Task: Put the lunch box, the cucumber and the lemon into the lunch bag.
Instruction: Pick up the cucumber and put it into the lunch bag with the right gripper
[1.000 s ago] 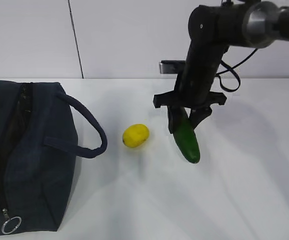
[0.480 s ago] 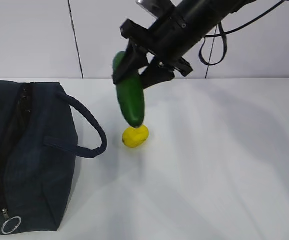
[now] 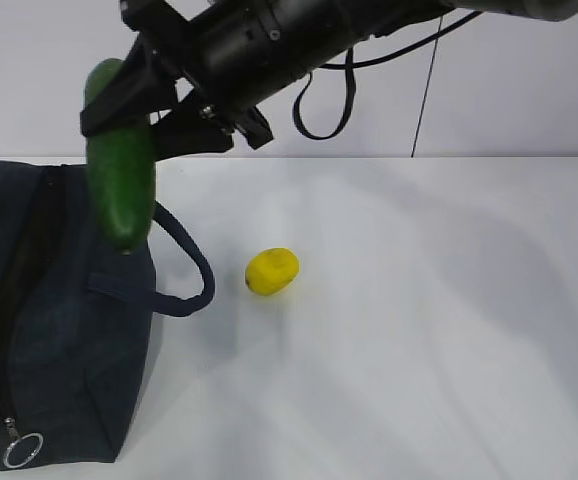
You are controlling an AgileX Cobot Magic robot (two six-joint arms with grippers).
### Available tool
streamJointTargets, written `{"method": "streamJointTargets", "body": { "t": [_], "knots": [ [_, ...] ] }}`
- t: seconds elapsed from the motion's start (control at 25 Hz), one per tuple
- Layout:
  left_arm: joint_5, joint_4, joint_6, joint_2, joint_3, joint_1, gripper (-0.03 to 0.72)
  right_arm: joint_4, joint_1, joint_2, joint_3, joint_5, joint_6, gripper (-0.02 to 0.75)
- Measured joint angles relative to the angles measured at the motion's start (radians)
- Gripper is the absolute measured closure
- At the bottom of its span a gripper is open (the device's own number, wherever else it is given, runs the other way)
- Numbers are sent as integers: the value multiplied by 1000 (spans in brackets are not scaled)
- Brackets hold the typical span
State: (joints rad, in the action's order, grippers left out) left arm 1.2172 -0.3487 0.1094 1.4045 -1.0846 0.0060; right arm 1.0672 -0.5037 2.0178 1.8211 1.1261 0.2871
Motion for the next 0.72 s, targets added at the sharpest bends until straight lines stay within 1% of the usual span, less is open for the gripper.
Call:
{"method": "streamJointTargets", "body": {
  "t": [0.24, 0.72],
  "knots": [
    [0, 0, 0, 0, 0, 0, 449, 68, -76, 35, 0, -103, 10, 398],
    [0, 0, 0, 0, 0, 0, 454, 181, -136, 137, 0, -217, 28, 398]
  ]
}}
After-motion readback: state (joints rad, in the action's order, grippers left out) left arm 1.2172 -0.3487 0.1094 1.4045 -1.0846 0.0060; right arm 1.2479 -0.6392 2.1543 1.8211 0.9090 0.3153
